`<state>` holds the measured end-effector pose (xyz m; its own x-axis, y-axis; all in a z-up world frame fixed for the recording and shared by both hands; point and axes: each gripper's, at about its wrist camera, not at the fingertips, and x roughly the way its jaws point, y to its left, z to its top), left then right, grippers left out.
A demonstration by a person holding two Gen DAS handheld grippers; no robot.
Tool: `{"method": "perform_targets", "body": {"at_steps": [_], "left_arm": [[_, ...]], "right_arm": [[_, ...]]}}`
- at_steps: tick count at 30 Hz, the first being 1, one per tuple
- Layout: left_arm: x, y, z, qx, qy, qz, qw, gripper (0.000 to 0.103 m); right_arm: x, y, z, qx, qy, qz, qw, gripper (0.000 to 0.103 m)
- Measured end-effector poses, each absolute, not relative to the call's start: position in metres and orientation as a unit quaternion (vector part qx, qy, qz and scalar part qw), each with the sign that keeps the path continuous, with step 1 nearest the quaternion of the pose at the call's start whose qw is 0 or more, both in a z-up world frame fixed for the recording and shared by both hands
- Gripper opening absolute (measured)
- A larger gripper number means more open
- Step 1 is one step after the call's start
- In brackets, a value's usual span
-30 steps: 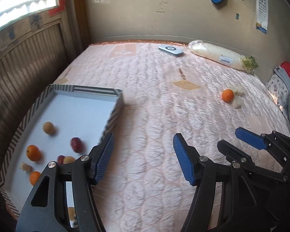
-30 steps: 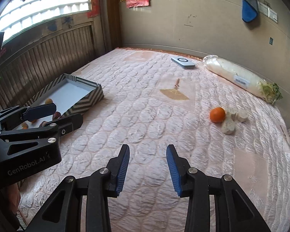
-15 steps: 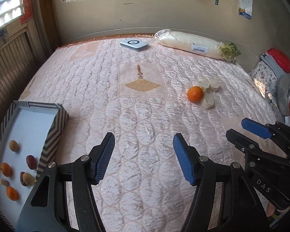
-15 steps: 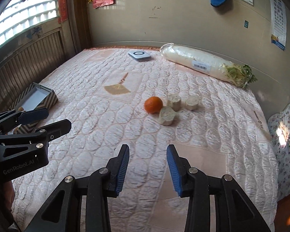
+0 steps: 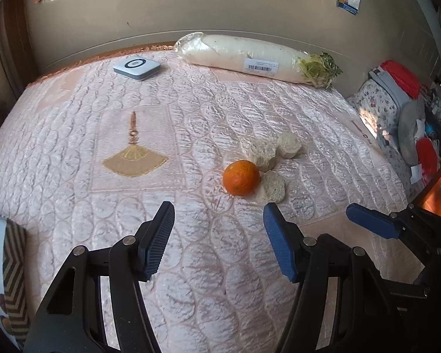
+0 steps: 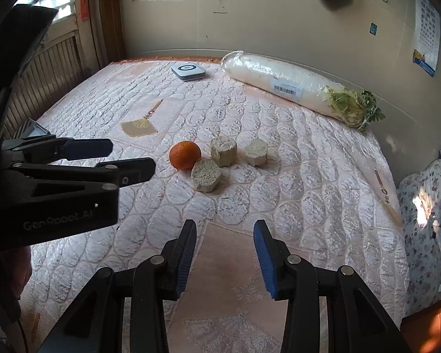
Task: Organize fruits
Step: 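Grasp the last orange with the left tool while the right tool grasps a white root chunk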
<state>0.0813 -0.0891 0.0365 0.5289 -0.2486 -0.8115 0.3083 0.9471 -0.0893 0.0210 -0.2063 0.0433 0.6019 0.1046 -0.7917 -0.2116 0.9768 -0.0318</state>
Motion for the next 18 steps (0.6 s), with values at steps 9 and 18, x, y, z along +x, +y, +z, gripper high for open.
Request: {"method": "perform_targets", "body": {"at_steps": [9, 18], "left_arm": [[0.119, -0.102, 0.022, 0.010, 0.474, -0.156, 0.867, 0.063], [0.130, -0.095, 0.020, -0.059, 0.490, -0.193, 0.848, 0.033]], "right_arm": [[0.030, -0.221, 0.038, -0.051, 0.445, 0.085, 0.890, 0.039], [0.043, -0.218, 0.032, -0.037, 0.448, 0.101, 0.888, 0.039]]}}
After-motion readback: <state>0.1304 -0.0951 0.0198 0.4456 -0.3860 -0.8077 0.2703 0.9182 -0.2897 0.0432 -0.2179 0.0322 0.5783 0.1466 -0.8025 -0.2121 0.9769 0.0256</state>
